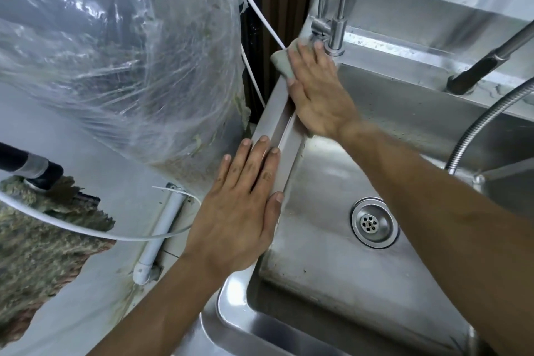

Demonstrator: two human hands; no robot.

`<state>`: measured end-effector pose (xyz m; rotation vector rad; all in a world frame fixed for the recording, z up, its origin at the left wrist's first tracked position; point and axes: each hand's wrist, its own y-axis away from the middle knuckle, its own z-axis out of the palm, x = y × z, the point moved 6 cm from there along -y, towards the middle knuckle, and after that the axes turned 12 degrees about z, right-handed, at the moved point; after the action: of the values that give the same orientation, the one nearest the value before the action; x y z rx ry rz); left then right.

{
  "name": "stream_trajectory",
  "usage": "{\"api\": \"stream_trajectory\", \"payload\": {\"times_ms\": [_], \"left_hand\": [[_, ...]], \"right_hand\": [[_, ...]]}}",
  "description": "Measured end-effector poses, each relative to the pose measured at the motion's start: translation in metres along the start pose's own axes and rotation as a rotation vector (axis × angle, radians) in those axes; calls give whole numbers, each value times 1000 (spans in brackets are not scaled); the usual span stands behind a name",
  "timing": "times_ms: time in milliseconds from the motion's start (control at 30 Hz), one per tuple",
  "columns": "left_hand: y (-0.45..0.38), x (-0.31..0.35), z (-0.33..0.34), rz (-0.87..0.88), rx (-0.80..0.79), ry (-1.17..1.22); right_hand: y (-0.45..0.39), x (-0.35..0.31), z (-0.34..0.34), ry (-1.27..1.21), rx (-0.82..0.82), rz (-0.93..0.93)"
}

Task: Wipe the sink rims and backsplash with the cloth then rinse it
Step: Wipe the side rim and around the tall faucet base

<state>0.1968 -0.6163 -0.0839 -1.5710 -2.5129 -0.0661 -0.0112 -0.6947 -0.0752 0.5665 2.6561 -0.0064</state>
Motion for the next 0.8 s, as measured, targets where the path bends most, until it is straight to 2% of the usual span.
{"api": "stream_trajectory", "payload": {"times_ms": [167,300,433,533,633,733,800], "left_hand": [[-1,2,-2,3,1,8],[-12,2,-10,-18,26,33],[-58,-9,-11,20,23,35],[-70,-14,-1,20,-47,23],[-68,-13,1,8,-51,17],[-71,-14,-1,1,-41,29],[-71,-14,-1,-7,-42,32]], "right_hand": [[49,-13,16,17,-62,-109],[3,0,2,14,-34,-33],[-28,11,-5,74,13,-12],[-17,9,-11,53,11,-157],[-7,13,-8,105,-66,-323],[-31,14,-12,63,-64,-272],[-43,12,-15,32,-7,-207]]}}
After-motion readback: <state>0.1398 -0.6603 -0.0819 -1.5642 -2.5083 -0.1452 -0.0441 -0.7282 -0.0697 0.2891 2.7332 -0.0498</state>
